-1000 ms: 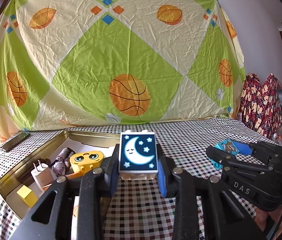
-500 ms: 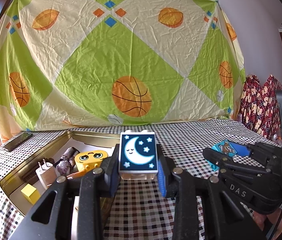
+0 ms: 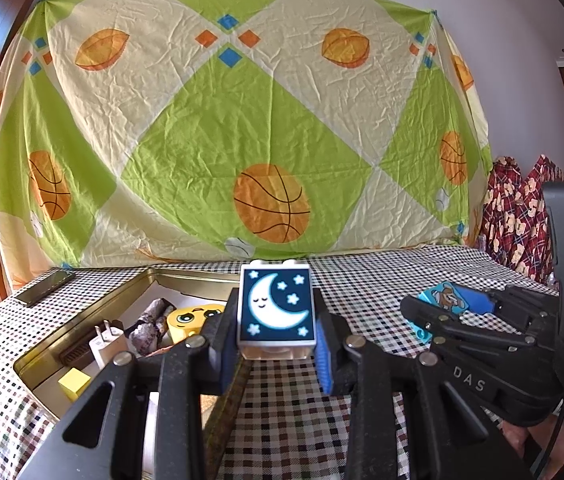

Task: Organize rigid objects
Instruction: 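Lift and carry the moon block with the left tool while the right tool carries the teddy block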

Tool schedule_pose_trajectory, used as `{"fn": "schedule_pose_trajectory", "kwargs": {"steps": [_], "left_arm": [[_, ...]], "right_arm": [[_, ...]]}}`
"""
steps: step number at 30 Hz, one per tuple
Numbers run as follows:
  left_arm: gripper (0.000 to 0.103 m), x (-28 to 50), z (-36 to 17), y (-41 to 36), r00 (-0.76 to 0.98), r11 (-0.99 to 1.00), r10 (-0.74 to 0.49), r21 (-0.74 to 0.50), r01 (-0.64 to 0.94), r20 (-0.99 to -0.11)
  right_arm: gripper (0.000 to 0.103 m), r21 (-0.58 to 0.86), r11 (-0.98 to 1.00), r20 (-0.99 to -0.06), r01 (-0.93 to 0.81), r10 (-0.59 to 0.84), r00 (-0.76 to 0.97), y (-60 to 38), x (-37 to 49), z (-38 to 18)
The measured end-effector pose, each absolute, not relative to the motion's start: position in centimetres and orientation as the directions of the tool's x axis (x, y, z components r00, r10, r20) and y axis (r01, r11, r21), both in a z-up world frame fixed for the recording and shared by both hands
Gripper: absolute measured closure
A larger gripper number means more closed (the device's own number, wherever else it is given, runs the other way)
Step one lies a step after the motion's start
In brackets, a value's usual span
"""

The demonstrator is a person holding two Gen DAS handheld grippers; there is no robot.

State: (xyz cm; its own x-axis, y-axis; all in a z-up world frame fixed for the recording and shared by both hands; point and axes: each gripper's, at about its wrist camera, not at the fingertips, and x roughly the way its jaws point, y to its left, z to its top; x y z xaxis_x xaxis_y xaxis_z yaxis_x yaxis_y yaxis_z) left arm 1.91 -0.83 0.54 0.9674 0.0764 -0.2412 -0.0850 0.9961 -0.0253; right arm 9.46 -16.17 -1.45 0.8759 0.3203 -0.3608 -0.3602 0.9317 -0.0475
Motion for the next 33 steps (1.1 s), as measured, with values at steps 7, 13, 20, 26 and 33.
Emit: {"fn": "schedule_pose_trajectory", "kwargs": {"steps": [7,13,20,26,33], "left_arm": [[0.072,1.4,0.7,0.1,0.970,0.995,0.077,-0.041,-0.088,-0.229],[0.072,1.2,0.7,0.7,0.971,0.994,0.078,-0.057,-0.093,-0.225],[0.072,0.7,0.7,1.1,0.974,0.993,0.086,-0.059,-0.100,-0.211],[0.072,0.4,0.8,2.2,0.974,0.991,0.097,-0.075,-0.115,-0.203],[0.072,0.0,0.9,3.3,0.974,0.988,0.116,-0.079,-0.133,-0.196]], "right_arm": [[0.058,-0.076,0.920,-0.345,-0.384,0.337,0.876,-14.9,8.8,-1.3],[0.058,-0.081,0.920,-0.340,-0.384,0.337,0.878,-14.6,8.7,-1.1],[0.058,-0.055,0.912,-0.333,-0.406,0.367,0.869,-14.2,8.7,-1.1],[0.058,-0.066,0.907,-0.313,-0.416,0.377,0.871,-13.6,8.3,-0.9],[0.058,-0.073,0.902,-0.307,-0.425,0.385,0.870,-12.9,8.1,-0.9]]}}
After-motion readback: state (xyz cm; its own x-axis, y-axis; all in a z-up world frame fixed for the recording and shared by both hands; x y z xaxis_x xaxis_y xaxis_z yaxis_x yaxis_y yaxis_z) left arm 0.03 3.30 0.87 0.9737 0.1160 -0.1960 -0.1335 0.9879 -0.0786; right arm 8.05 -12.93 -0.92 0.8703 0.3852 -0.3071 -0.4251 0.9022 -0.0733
